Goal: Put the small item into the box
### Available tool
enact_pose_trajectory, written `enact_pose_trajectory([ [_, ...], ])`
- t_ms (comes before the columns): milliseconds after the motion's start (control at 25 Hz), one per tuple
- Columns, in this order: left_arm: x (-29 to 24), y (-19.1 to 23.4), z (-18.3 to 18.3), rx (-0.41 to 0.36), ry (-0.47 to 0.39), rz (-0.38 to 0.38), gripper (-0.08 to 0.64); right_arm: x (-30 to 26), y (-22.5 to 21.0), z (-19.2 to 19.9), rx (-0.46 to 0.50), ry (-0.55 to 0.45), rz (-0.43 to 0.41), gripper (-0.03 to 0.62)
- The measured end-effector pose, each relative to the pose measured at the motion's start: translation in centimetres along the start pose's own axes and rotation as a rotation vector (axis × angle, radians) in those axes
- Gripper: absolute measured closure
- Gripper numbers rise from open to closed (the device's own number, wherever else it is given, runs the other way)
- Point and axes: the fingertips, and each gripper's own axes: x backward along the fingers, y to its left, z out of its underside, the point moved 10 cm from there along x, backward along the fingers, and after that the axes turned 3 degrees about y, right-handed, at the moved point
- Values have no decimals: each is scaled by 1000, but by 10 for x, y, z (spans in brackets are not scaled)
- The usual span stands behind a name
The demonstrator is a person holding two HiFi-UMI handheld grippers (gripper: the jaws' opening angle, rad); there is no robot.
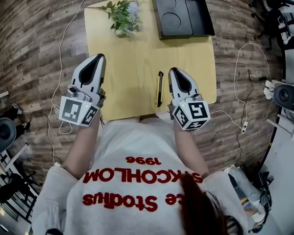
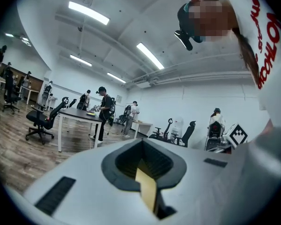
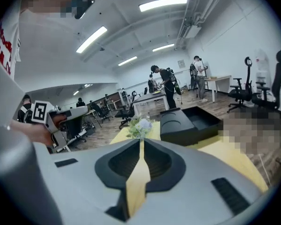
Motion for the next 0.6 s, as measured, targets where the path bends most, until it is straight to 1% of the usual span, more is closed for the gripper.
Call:
enact_pose_trajectory([
  [40, -1, 1, 3, 3, 8, 10, 552, -4, 2, 9, 6, 22, 16, 575],
  [120, -2, 4, 8, 10, 23, 27, 552, -14, 5, 26, 9, 64, 53, 532],
  [320, -5, 9, 20, 29, 65, 67, 553, -34, 4, 69, -5, 197, 144, 480],
  [480, -7, 9, 26, 31, 83, 89, 552, -47, 2, 95, 4, 280, 191, 445],
  [600, -6, 8, 29, 38, 94, 101, 552, -50, 4, 109, -14, 317, 214, 423],
])
